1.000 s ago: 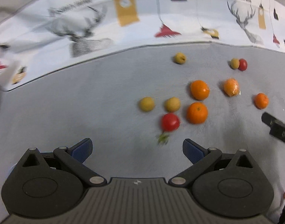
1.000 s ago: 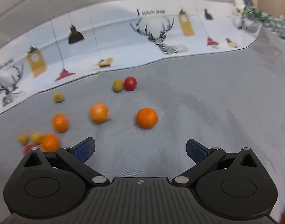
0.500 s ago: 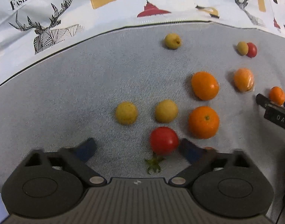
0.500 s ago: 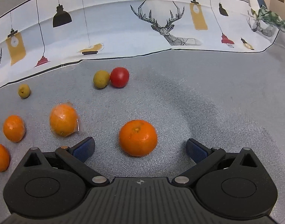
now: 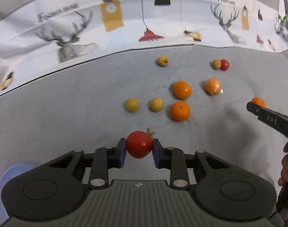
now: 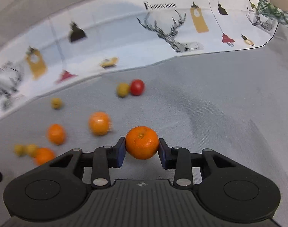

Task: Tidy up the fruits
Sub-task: 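Carry both fruits to the blue plate and open both tools to release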

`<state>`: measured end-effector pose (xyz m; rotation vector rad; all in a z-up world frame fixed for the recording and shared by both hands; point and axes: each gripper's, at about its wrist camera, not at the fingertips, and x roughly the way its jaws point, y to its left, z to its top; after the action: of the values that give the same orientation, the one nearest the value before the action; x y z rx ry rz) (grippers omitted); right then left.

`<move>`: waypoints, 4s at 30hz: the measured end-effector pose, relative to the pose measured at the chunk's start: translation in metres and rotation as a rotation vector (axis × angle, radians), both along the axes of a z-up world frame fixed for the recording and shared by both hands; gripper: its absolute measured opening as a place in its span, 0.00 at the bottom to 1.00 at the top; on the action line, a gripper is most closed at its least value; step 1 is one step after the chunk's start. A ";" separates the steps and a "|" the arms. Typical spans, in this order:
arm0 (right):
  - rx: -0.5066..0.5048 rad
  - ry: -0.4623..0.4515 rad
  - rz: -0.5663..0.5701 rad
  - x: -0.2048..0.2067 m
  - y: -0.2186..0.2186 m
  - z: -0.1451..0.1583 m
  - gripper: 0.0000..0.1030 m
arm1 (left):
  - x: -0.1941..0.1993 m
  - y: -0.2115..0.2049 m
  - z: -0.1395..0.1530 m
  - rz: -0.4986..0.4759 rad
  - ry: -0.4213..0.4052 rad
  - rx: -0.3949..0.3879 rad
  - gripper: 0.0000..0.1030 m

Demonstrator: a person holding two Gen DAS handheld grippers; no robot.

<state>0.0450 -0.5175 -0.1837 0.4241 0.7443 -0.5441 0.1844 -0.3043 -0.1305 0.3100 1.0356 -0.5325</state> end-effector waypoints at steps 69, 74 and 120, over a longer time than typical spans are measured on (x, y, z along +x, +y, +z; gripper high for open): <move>-0.034 -0.030 0.607 -0.138 0.353 0.184 0.37 | -0.205 0.348 0.129 0.400 -0.121 -0.083 0.32; -0.040 -0.014 0.617 -0.131 0.355 0.180 0.37 | -0.196 0.344 0.126 0.396 -0.113 -0.089 0.32; -0.045 0.222 0.721 0.060 0.372 0.041 0.58 | 0.001 0.276 -0.014 0.312 0.023 0.024 0.87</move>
<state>0.1053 -0.1452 -0.1422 0.0329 1.0280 0.0744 0.1853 -0.0279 -0.1441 0.1589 1.0889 -0.2433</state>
